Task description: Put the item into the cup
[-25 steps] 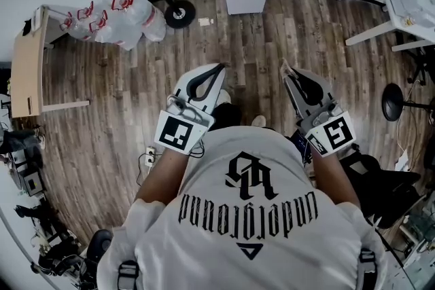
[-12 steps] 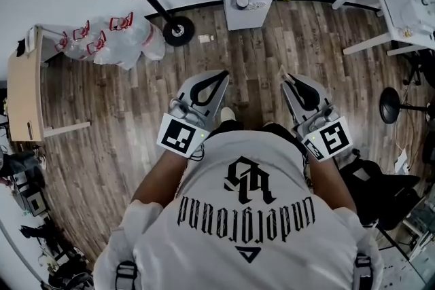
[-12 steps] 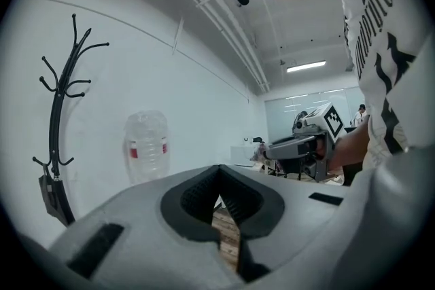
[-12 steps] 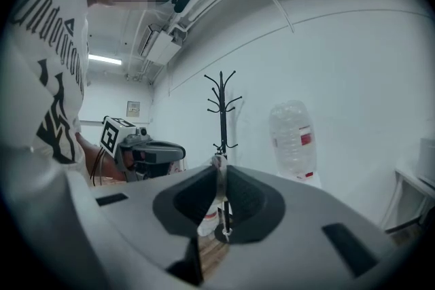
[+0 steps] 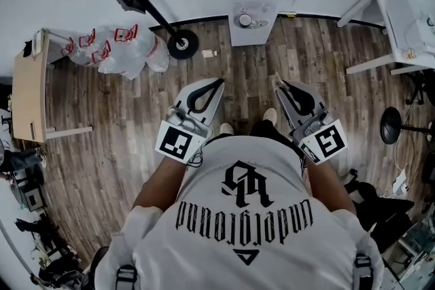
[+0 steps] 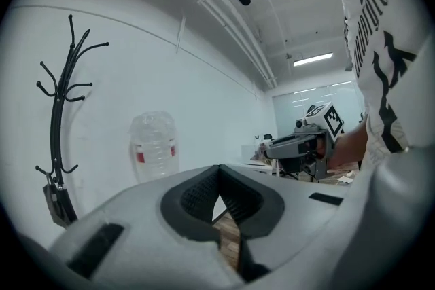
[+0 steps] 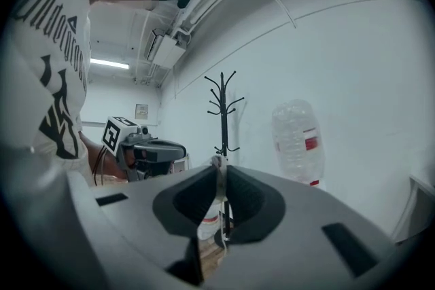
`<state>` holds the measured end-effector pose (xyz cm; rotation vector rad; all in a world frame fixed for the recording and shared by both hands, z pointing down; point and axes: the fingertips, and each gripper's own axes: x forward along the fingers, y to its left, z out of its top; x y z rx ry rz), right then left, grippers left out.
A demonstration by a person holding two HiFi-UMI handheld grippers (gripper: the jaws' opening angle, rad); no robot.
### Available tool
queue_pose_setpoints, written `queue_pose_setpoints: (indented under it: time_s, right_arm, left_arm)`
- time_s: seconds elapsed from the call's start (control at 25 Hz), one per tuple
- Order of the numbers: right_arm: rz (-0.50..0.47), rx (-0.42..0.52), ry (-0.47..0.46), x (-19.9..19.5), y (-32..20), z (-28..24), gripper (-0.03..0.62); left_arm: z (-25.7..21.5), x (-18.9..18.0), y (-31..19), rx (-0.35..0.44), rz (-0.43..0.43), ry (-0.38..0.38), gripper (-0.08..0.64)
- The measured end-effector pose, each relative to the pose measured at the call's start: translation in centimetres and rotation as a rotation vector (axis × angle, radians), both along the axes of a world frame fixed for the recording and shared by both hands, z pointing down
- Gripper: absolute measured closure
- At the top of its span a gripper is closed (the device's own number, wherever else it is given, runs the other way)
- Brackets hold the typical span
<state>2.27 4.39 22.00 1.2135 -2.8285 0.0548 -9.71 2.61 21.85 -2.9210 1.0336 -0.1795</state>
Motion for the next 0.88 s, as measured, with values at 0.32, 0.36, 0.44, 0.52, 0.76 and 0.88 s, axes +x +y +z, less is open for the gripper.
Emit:
queue_pose_setpoints:
  time_s: [0.32,0.36,0.44,0.52,0.76,0.88]
  right_arm:
    - [-0.124,0.015,0.034,5.2,-4.2,-0.5,0.546]
    - [-0.135,0.016,0.035,6.0,-4.7,-0.5,0.546]
    - [-0.154,0.014,0.035,7.5,-5.5,-0.5,0.546]
    - [-0.167,0.009,0.032,8.7,-6.4,-0.4,0.546]
    - [-0.180,-0.023,0.031,10.1,-9.5,1.8,0.546]
    - [-0.195,-0.054,0.051,9.9,-11.3,3.4,0.546]
  left_arm:
    - [-0.8,4.3,-4.0,0.013,-0.130,-0.025,0.554]
    - [-0.9,4.9,-4.5,0.017,-0.152,-0.025,0.554]
    - [-1.2,5.7,-5.5,0.024,-0.198,-0.015,0.554]
    - [-1.4,6.2,-6.4,0.038,-0.236,-0.026,0.554]
    - [0.6,6.3,-9.2,0.031,-0.326,-0.080,0.552]
    - [1.4,5.8,-11.5,0.031,-0.344,-0.077,0.552]
